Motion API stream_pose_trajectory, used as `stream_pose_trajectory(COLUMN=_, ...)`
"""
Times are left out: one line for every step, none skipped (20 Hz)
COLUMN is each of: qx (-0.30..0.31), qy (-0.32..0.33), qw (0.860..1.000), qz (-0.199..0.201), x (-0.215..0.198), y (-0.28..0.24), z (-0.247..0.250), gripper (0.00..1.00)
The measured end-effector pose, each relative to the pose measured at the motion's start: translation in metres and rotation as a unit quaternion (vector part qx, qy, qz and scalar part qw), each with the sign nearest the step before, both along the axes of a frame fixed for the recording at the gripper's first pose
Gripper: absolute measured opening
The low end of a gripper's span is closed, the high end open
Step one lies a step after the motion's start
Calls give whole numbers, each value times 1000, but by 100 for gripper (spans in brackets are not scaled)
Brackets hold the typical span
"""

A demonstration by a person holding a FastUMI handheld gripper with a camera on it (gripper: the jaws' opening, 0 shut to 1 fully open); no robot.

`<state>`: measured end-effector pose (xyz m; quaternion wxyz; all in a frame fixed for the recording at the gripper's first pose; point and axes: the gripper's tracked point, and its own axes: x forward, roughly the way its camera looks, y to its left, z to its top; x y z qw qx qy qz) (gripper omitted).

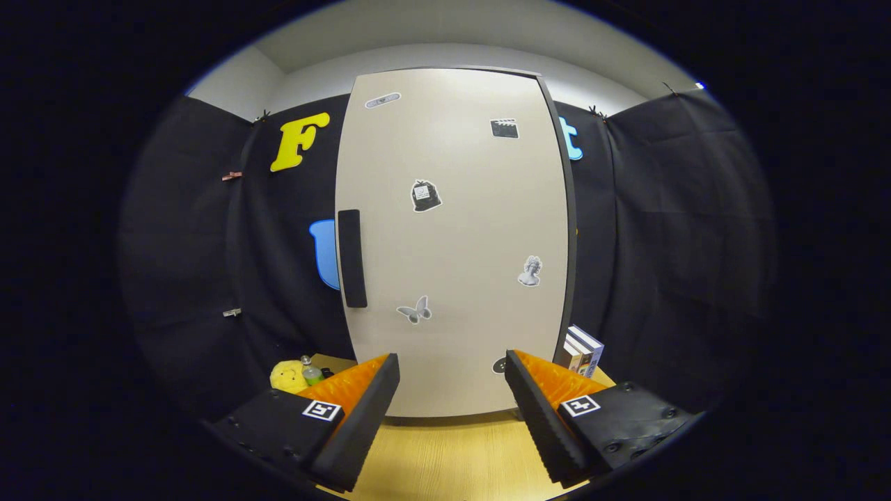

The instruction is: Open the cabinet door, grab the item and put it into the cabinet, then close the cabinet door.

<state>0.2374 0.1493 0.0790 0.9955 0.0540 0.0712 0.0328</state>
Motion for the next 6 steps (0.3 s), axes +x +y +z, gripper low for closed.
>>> stream_pose_trajectory(qx=0, qy=0, qw=1000, qz=-1, x=0, y=-1, z=0, gripper=99)
stream_pose_trajectory(qx=0, qy=-2, qw=1000, qz=-3, x=0, y=-1, z=1, gripper=98)
stream_pose_trajectory(qx=-1, qy=-2, qw=1000, qz=-4, x=1, y=-2, z=1, gripper=99)
stream_pose_trajectory(qx=-2, qy=-2, qw=1000, qz=-5, x=1, y=-2, z=0, gripper=99)
stream_pose_trajectory(qx=-2, qy=-2, qw=1000, qz=-5, x=2, y=-3, z=0, gripper=99)
stream_pose_trajectory(qx=-2, qy=-1, qw=1000, qz=-5, x=2, y=-3, z=0, gripper=99)
